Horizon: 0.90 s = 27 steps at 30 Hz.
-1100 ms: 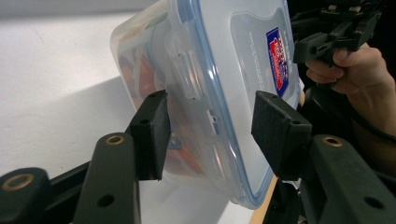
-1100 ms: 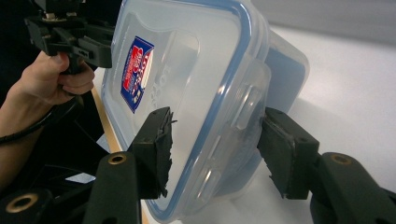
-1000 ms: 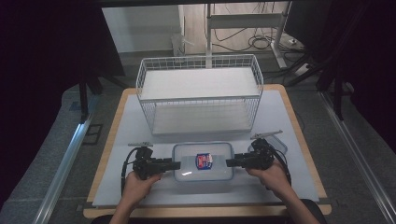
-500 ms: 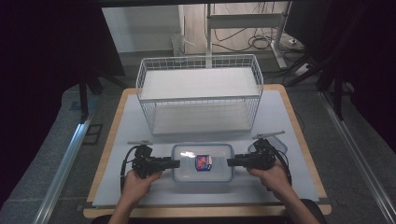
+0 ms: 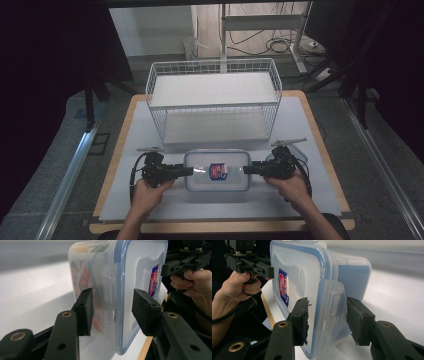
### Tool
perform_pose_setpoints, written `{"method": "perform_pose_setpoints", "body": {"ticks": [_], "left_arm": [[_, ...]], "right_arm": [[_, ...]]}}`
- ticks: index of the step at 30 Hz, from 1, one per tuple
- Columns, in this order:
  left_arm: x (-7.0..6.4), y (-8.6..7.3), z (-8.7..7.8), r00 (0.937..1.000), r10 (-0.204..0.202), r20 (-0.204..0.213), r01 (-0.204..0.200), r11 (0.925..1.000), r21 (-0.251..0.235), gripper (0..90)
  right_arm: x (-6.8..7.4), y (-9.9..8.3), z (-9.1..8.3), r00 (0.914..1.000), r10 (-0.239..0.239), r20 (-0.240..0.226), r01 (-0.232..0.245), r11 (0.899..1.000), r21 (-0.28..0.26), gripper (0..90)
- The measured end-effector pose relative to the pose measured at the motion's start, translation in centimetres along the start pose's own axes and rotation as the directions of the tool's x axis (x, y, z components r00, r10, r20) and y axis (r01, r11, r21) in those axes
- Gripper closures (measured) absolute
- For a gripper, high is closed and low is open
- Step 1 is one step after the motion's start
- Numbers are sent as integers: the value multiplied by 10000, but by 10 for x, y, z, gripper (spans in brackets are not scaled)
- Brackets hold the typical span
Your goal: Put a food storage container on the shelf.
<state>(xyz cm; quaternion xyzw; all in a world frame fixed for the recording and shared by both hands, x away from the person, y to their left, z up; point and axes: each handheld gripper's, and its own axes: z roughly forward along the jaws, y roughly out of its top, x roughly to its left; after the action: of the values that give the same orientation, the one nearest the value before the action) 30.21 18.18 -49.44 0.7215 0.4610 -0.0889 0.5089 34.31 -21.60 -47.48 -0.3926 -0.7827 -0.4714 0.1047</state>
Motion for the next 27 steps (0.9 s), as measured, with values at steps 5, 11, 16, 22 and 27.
{"method": "perform_pose_setpoints", "body": {"ticks": [5,11,16,22,27], "left_arm": [[-8,11,-5,9995,308,-53,-309,9991,-285,529],[-19,31,-17,9966,811,-169,-820,9947,-618,529],[-31,51,-27,9933,1097,-349,-1122,9904,-813,528],[-38,73,-37,9890,1405,-460,-1445,9842,-1018,528],[-40,92,-43,9880,1469,-481,-1516,9816,-1158,529]], "right_arm": [[5,10,-7,9997,-222,33,222,9994,-247,540],[15,29,-17,9978,-647,138,654,9962,-567,540],[23,47,-26,9956,-925,130,933,9919,-861,540],[29,67,-34,9939,-1099,132,1107,9876,-1118,540],[34,91,-40,9910,-1324,200,1339,9831,-1249,540]]}}
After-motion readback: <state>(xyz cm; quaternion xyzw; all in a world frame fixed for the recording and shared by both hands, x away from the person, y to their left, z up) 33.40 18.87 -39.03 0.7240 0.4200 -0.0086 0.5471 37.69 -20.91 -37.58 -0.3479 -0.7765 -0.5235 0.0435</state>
